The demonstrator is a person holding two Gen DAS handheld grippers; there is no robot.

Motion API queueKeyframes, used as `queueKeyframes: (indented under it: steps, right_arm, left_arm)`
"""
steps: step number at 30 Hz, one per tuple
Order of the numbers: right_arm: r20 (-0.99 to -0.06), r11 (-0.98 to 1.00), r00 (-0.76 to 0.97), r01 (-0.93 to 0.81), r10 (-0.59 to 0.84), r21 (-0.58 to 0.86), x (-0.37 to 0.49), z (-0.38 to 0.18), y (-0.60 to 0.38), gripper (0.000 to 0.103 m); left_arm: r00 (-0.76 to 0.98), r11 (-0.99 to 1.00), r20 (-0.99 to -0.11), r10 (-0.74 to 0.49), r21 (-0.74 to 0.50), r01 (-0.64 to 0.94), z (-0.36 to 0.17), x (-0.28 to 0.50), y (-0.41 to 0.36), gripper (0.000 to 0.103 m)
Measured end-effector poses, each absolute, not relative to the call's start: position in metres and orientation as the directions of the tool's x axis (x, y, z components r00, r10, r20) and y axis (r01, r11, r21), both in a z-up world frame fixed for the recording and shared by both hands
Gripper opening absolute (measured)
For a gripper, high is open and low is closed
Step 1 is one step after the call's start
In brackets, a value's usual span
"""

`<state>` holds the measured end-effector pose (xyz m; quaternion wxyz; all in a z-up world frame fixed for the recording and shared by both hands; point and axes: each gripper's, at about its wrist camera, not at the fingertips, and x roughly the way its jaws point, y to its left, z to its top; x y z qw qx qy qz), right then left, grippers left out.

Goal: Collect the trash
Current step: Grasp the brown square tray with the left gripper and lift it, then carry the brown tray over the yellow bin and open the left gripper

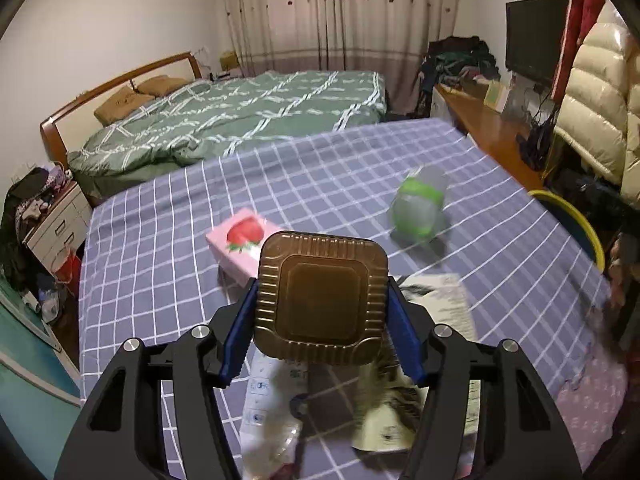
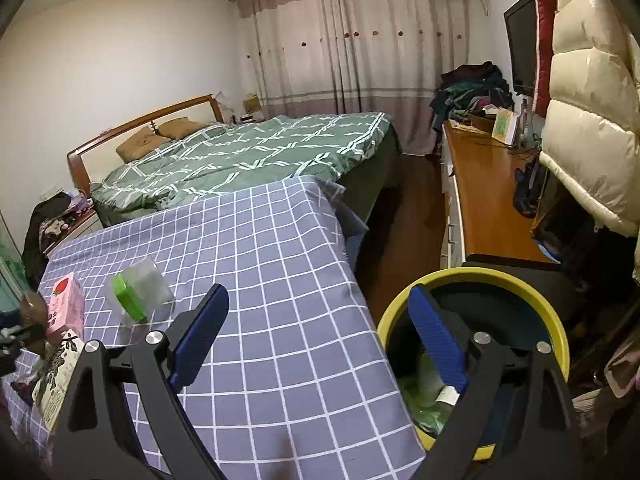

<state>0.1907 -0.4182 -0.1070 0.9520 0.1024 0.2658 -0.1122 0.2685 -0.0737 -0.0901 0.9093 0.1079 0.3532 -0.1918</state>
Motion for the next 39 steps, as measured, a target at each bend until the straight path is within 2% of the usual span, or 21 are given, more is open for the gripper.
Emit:
queueKeyframes:
  steps: [9, 22, 31, 37, 38, 39]
  right_arm:
    - [-0.521, 0.948, 0.838, 0.28, -0.163, 0.154, 0.181, -0.099, -0.435, 0.087]
    - [-0.506, 0.854, 0.793, 0.485, -0.339, 0.188, 0.092, -0.102, -0.542, 0.087]
    - [-0.497, 0.79, 0.757, 0.578, -0.424, 0.207, 0.045, -0.114, -0.584, 0.087]
    - [-0.492, 0.756, 0.743, 0.613, -0.453, 0.229, 0.024, -0.117, -0.604, 0.087]
    - [-0.494, 0.754, 0.743, 0.614, -0.452, 0.234, 0.024, -0.118, -0.606, 0.087]
    - [-0.496, 0.751, 0.742, 0.615, -0.45, 0.238, 0.024, -0.118, -0.608, 0.087]
  left_arm:
    - [0.678, 0.871, -0.64, -0.361, 0.027, 0.49, -0.052, 0.235, -0.12, 0.06]
    - [0.47, 0.677, -0.715, -0.518, -0.008, 0.736, -0.061, 0.223, -0.296, 0.06]
    - [0.362, 0.586, -0.802, -0.475, 0.019, 0.81, -0.097, 0.226, -0.429, 0.06]
    - [0.337, 0.587, -0.828, -0.449, 0.011, 0.81, -0.115, 0.233, -0.481, 0.062]
    - [0.338, 0.591, -0.829, -0.446, 0.012, 0.807, -0.119, 0.235, -0.484, 0.063]
    - [0.341, 0.596, -0.831, -0.441, 0.013, 0.803, -0.121, 0.236, -0.489, 0.073]
